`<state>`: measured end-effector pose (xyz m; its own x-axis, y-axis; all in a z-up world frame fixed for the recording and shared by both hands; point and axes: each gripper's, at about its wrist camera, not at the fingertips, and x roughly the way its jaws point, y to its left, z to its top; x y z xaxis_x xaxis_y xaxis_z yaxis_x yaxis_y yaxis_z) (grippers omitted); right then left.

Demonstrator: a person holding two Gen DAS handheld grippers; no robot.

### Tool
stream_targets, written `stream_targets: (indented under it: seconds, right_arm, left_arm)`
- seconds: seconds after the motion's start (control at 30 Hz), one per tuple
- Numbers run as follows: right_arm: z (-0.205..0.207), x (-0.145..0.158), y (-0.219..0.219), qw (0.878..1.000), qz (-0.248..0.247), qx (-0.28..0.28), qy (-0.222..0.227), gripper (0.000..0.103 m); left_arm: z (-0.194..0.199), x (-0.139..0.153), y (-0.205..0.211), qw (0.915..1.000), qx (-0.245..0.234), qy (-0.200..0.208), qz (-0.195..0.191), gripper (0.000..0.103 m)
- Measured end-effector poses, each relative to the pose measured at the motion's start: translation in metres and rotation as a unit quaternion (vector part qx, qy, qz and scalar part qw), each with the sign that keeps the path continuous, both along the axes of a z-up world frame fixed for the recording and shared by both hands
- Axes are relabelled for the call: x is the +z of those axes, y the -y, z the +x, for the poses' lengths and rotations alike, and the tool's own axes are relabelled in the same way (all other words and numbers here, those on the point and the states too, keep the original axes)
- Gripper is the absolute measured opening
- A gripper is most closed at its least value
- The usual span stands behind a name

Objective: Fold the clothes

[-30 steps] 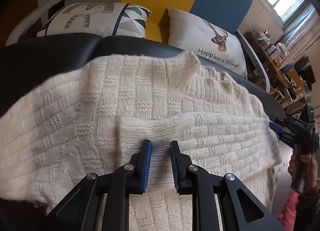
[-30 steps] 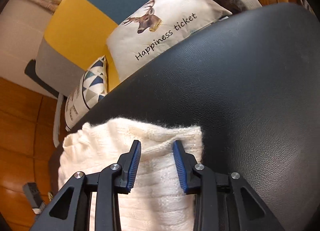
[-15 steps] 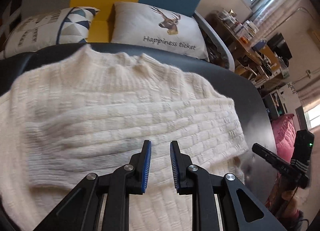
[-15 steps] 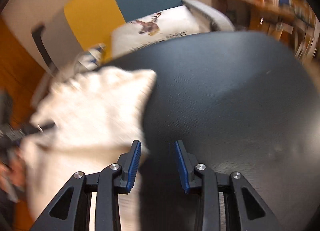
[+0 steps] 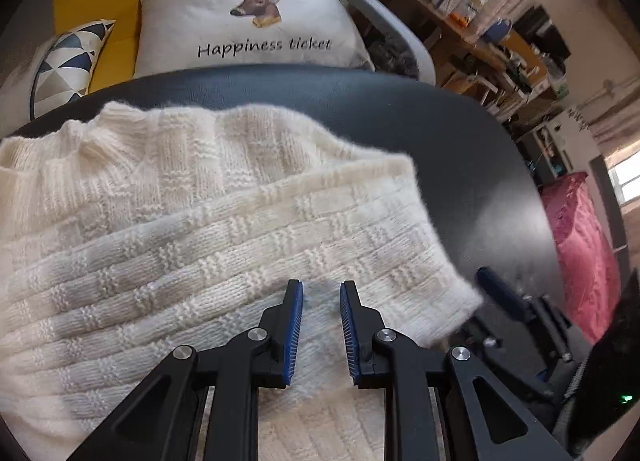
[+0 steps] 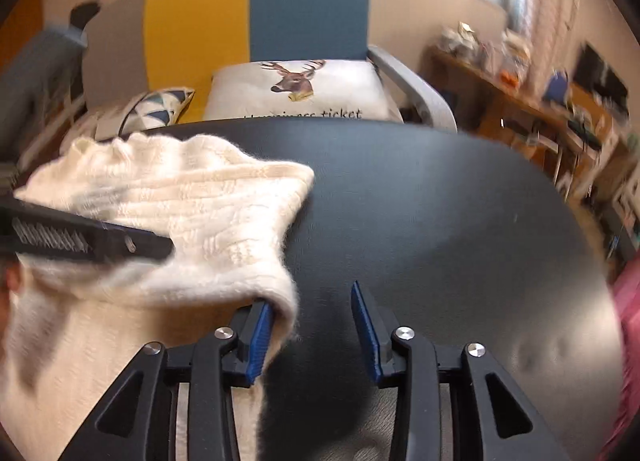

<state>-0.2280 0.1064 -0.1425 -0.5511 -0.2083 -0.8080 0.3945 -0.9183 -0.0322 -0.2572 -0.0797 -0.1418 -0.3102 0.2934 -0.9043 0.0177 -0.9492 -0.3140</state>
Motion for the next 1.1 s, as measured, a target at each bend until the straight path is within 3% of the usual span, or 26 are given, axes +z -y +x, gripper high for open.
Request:
stream_targets:
  seconds: [0.1,0.2,0.4,0.53,0.63,0.77,0.93,1.1]
  right_arm:
    - [0.006,-0.007,-0.001,1.000,0.019,0.005,0.013,0.038]
    - [0.013,0.003,-0.015,0.999,0.011,0.020,0.025,0.038]
    - [0.016,0.033,-0.034,0.998,-0.050,0.034,0.002,0.039]
    - [0.009,0.035,-0.017,0.996,-0.054,0.067,-0.013,0.039]
    - [0.002,0.018,0.003,0.997,-0.006,0.075,-0.009,0.039]
    - [0.002,-0.008,0.016,0.995,0.062,0.080,0.004,0.038]
    - [0.005,0.007,0.009,0.997,0.040,0.073,0.003,0.038]
    - [0.022,0.038,0.020,0.995,-0.020,0.093,-0.009,0.039]
  left_arm:
    - [0.002,0.001,-0.008,0.9991,-0.023,-0.011,-0.032,0.020]
    - [0.003,0.004,-0.008,0.9990,-0.027,-0.013,-0.033,0.020]
    - [-0.008,0.024,-0.011,0.9979,-0.025,-0.035,0.049,0.020]
    - [-0.023,0.017,-0.020,0.9959,-0.019,-0.015,0.087,0.020]
    - [-0.027,0.009,-0.020,0.9939,-0.007,-0.005,0.110,0.020]
    - [-0.029,-0.003,-0.021,0.9947,-0.008,0.013,0.102,0.020]
    - [-0.024,0.001,-0.002,0.9878,0.029,0.016,0.152,0.019]
    - [0.016,0.035,0.044,0.9791,0.078,-0.029,0.185,0.020]
